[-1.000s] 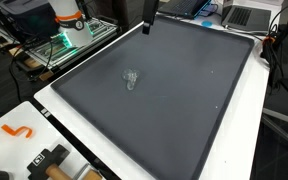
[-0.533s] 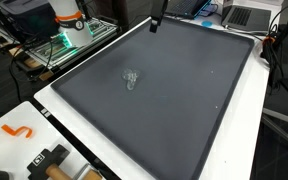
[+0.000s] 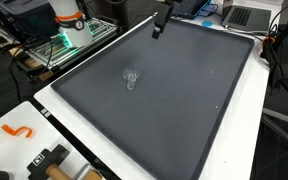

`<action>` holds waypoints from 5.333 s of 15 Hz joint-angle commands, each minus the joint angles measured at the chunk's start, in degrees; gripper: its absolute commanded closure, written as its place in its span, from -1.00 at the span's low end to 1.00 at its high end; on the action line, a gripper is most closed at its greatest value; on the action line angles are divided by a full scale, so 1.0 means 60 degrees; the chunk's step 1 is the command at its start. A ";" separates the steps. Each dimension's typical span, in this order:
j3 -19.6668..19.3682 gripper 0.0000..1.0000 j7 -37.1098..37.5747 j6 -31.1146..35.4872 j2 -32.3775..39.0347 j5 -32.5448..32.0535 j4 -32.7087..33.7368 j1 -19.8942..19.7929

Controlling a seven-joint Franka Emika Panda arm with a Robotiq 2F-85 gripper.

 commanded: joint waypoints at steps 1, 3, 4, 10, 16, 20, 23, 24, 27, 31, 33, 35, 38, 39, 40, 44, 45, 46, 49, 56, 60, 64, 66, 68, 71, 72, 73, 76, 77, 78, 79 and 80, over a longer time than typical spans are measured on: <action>-0.0062 -1.00 0.0586 -0.0521 0.0487 -0.0394 0.0455 0.0206; -0.0080 -1.00 0.0734 -0.0632 0.0642 -0.0441 0.0583 0.0246; -0.0089 -1.00 0.0802 -0.0678 0.0709 -0.0464 0.0636 0.0262; -0.0167 -1.00 0.1139 -0.1016 0.1064 -0.0416 0.0974 0.0274; -0.0221 -1.00 0.1320 -0.1456 0.1310 -0.0239 0.1362 0.0233; -0.0331 -1.00 0.1290 -0.1634 0.1390 -0.0073 0.1620 0.0119; -0.0485 -1.00 0.1101 -0.1559 0.1326 0.0251 0.1732 -0.0154; -0.0537 -1.00 0.1011 -0.1500 0.1276 0.0393 0.1723 -0.0263; -0.0709 -1.00 0.0750 -0.1297 0.1058 0.1111 0.1631 -0.0708; -0.0935 -1.00 -0.0104 -0.0707 0.0562 0.2562 0.1170 -0.1512; -0.1077 -1.00 -0.0664 -0.0236 0.0298 0.3263 0.0845 -0.1907; -0.1266 -1.00 -0.1234 0.0383 0.0011 0.3898 0.0404 -0.2293; -0.1539 -1.00 -0.2263 0.1435 -0.0417 0.4846 -0.0432 -0.2810; -0.1619 -1.00 -0.2624 0.1701 -0.0524 0.5237 -0.0706 -0.2974; -0.1693 -1.00 -0.2971 0.1928 -0.0640 0.5630 -0.0970 -0.3114; -0.1989 -1.00 -0.4214 0.2184 -0.0950 0.7289 -0.1820 -0.3564; -0.2061 -1.00 -0.4561 0.2245 -0.1019 0.7657 -0.2012 -0.3647; -0.2124 -1.00 -0.4911 0.2335 -0.1086 0.8045 -0.2205 -0.3722; -0.2315 -1.00 -0.5804 0.2689 -0.1245 0.9087 -0.2733 -0.3872; -0.2661 -1.00 -0.7870 0.3197 -0.1382 1.1327 -0.3680 -0.4018; -0.2824 -1.00 -0.8886 0.3379 -0.1521 1.2421 -0.4099 -0.3996; -0.2946 -1.00 -0.9274 0.3422 -0.1593 1.2994 -0.4384 -0.3944; -0.2970 -1.00 -0.9338 0.3513 -0.1670 1.3081 -0.4528 -0.3922; -0.2975 -1.00 -0.9269 0.3627 -0.1724 1.3077 -0.4638 -0.3894; -0.2962 -1.00 -0.9231 0.3826 -0.1866 1.3081 -0.4819 -0.3849; -0.2958 -1.00 -0.9193 0.3867 -0.1908 1.3059 -0.4857 -0.3833; -0.2952 -1.00 -0.9196 0.3880 -0.1982 1.3064 -0.4910 -0.3818; -0.2915 -1.00 -0.9025 0.4026 -0.2218 1.2913 -0.5094 -0.3724; -0.2896 -1.00 -0.8961 0.4080 -0.2310 1.2851 -0.5156 -0.3682; -0.2885 -1.00 -0.8875 0.4139 -0.2383 1.2806 -0.5212 -0.3642; -0.2868 -1.00 -0.8839 0.4204 -0.2471 1.2780 -0.5279 -0.3589; -0.2850 -1.00 -0.8780 0.4250 -0.2551 1.2732 -0.5338 -0.3532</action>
